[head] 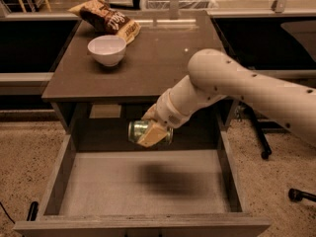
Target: Place green can into top drawer
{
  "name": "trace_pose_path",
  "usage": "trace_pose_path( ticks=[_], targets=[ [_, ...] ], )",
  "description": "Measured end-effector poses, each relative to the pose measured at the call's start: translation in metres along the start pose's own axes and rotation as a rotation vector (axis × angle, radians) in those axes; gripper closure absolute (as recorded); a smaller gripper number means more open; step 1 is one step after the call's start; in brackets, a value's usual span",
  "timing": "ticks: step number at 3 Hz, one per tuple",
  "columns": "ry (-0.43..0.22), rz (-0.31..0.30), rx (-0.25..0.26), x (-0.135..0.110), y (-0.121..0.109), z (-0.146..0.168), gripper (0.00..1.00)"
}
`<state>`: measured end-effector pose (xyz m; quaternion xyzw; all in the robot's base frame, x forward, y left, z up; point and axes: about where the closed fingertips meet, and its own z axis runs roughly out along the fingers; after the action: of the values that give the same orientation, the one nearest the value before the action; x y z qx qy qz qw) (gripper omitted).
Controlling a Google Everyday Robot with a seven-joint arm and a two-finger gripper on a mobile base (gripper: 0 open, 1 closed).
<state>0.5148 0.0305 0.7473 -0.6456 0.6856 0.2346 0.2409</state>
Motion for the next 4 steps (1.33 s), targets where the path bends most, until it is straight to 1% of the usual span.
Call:
trace_pose_path(
  ticks=[1,2,3,4],
  targets=[
    [0.053,0.011,-0.048,0.022,0.010,0.059,1.00],
    [0.061,-0.031,-0.058,0.031,0.019,0.087,1.00],
    [0.022,-0.059,-0.036,0.038,0.026,0.098,0.82],
    [-0.015,-0.088,-0.040,0.047,0.032,0.106,0.58]
  ],
)
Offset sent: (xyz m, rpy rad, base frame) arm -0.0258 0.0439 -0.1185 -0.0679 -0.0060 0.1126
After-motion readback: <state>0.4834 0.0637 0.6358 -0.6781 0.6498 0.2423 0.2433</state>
